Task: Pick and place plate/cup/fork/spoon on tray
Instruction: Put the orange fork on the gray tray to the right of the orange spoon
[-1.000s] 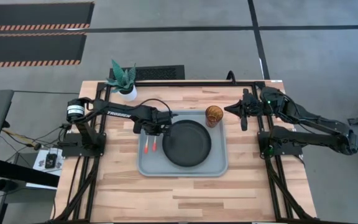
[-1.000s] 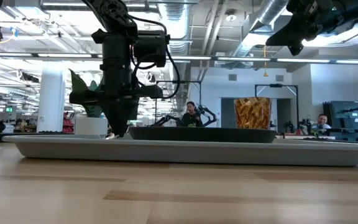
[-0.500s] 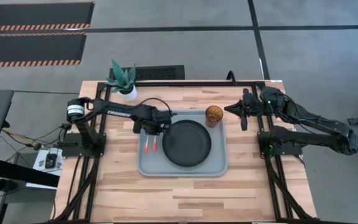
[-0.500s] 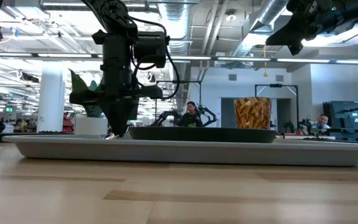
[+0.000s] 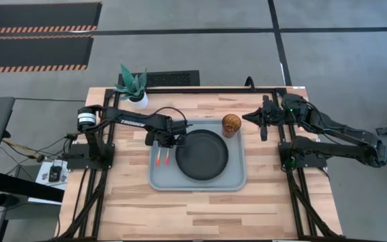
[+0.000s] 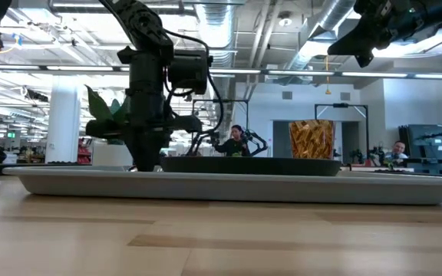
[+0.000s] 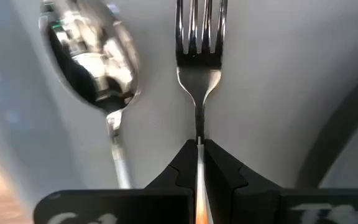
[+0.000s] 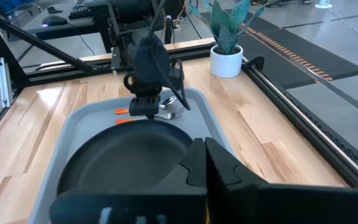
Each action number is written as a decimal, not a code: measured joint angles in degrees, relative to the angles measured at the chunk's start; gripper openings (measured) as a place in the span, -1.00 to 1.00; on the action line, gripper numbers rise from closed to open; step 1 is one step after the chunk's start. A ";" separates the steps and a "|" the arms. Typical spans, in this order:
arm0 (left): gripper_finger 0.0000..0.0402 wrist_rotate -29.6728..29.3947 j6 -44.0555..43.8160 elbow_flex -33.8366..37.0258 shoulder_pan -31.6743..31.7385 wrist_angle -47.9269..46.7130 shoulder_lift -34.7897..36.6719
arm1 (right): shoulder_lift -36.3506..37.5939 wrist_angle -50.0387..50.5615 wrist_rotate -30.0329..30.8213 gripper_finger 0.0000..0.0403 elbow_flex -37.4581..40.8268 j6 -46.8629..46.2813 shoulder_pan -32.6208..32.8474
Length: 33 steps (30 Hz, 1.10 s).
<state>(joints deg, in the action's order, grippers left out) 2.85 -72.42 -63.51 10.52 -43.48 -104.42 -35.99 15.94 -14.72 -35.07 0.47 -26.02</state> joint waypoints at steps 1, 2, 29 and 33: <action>-1.00 -0.09 -0.02 -0.02 -0.02 -0.34 -0.23 | 0.01 -0.02 -0.01 -0.97 0.00 0.00 0.02; -1.00 -0.08 -0.02 -0.04 -0.02 -0.13 -0.44 | 0.02 -0.17 -0.04 -0.97 0.00 -0.01 0.01; -0.85 1.01 -1.84 -0.07 0.42 -0.72 -0.66 | 0.04 -0.15 -0.11 -0.97 0.00 -0.04 0.00; -0.80 1.21 -1.52 -0.07 0.42 -0.83 -0.66 | 0.04 -0.15 -0.13 -0.97 0.00 -0.04 0.00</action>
<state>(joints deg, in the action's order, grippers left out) 4.05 -73.94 -63.57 10.94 -44.32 -105.08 -35.94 15.79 -14.85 -35.07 0.43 -26.02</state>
